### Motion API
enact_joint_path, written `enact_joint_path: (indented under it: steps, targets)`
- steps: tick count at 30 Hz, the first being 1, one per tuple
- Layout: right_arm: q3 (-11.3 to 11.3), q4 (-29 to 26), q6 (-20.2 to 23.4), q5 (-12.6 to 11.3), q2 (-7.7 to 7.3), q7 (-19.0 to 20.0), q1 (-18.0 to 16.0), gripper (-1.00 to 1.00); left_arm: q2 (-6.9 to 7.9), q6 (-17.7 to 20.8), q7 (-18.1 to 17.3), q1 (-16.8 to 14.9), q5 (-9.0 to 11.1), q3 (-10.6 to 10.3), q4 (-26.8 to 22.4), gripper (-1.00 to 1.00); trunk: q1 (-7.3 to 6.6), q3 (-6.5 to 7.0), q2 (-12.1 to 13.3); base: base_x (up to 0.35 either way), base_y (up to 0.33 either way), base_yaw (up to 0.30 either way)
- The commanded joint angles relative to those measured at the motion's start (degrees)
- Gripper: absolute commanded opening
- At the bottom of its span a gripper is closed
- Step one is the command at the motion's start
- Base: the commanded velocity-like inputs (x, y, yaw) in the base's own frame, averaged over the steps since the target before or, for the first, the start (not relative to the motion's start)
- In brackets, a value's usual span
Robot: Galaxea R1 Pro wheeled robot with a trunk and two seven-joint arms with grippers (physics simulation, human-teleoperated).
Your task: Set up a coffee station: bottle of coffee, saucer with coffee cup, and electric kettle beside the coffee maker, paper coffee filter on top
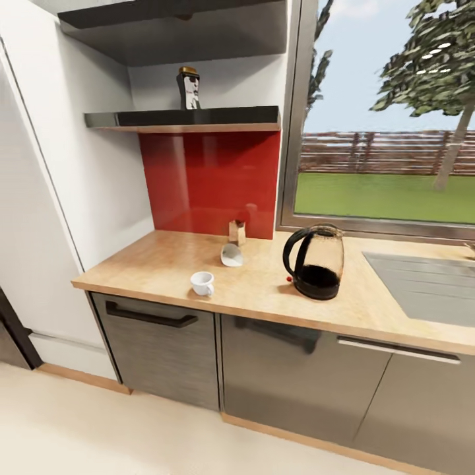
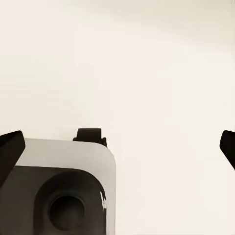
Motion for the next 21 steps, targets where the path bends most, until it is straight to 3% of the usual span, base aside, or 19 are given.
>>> enact_joint_path:
  steps: [1, 11, 21]
  targets:
    - [0.04, 0.05, -0.18, 0.03, -0.01, 0.00, -0.03, 1.00, -0.03, -0.06, -0.01, 0.03, 0.02, 0.16, -0.10, 1.00, 0.00, -0.05, -0.03, 0.000, 0.000, 0.242]
    - [0.04, 0.05, -0.16, 0.03, -0.01, 0.00, -0.03, 1.00, -0.03, -0.06, -0.01, 0.03, 0.02, 0.12, -0.10, 1.00, 0.00, -0.05, -0.03, 0.000, -0.012, 0.235]
    - [0.04, 0.05, -0.18, 0.08, -0.01, 0.00, -0.03, 1.00, -0.03, -0.06, -0.01, 0.03, 0.02, 0.07, -0.10, 1.00, 0.00, -0.05, -0.03, 0.000, -0.245, 0.108]
